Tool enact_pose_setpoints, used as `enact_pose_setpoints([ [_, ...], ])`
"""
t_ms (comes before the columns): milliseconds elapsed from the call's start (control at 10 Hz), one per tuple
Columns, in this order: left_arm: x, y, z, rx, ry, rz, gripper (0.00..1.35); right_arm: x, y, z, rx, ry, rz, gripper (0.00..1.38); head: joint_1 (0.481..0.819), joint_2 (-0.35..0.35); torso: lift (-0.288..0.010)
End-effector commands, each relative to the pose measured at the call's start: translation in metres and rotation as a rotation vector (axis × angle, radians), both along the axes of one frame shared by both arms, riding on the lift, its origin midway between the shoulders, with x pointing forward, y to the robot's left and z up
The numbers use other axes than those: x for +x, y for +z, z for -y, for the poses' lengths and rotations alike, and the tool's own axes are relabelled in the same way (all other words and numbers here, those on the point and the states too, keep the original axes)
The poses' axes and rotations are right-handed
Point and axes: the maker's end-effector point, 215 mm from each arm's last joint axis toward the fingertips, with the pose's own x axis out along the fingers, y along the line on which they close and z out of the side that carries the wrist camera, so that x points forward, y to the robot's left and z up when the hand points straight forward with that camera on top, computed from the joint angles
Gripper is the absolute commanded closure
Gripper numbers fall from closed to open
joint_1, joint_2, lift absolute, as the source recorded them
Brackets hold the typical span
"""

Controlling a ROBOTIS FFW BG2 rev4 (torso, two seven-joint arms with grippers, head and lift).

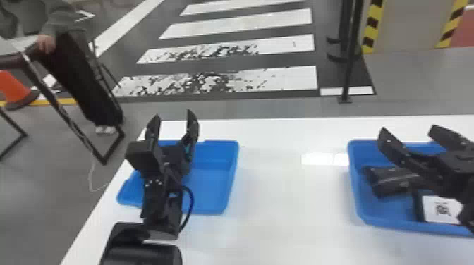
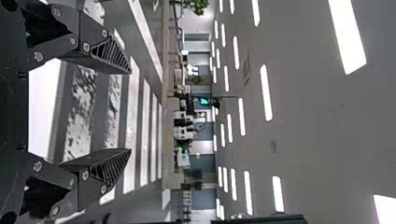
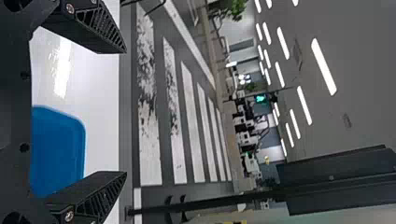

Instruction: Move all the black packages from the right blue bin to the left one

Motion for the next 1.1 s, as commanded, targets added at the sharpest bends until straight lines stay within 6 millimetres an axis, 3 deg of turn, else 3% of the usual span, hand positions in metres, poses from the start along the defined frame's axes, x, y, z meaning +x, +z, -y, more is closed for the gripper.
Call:
enact_pose_setpoints([
  [0, -0.007, 0.025, 0.025, -0.018, -0.049, 0.053, 0.09, -0.005, -0.022, 0.051, -0.100, -0.093, -0.093, 0.10, 0.688, 0.186, -0.132],
  [100, -0.014, 0.036, 0.036, -0.021, -0.070, 0.071, 0.10, -0.013, -0.034, 0.078, -0.160, -0.154, -0.155, 0.10, 0.689, 0.160, -0.132],
  [300, -0.019, 0.042, 0.054, -0.055, -0.115, 0.084, 0.09, -0.031, -0.073, 0.114, -0.228, -0.206, -0.323, 0.10, 0.695, 0.066, -0.132],
  [600, -0.017, 0.038, 0.066, -0.061, -0.138, 0.072, 0.09, -0.057, -0.119, 0.117, -0.273, -0.187, -0.529, 0.11, 0.695, -0.002, -0.132],
  [1000, -0.016, 0.034, 0.069, -0.061, -0.147, 0.058, 0.10, -0.052, -0.157, 0.113, -0.305, -0.160, -0.652, 0.13, 0.695, -0.007, -0.132],
])
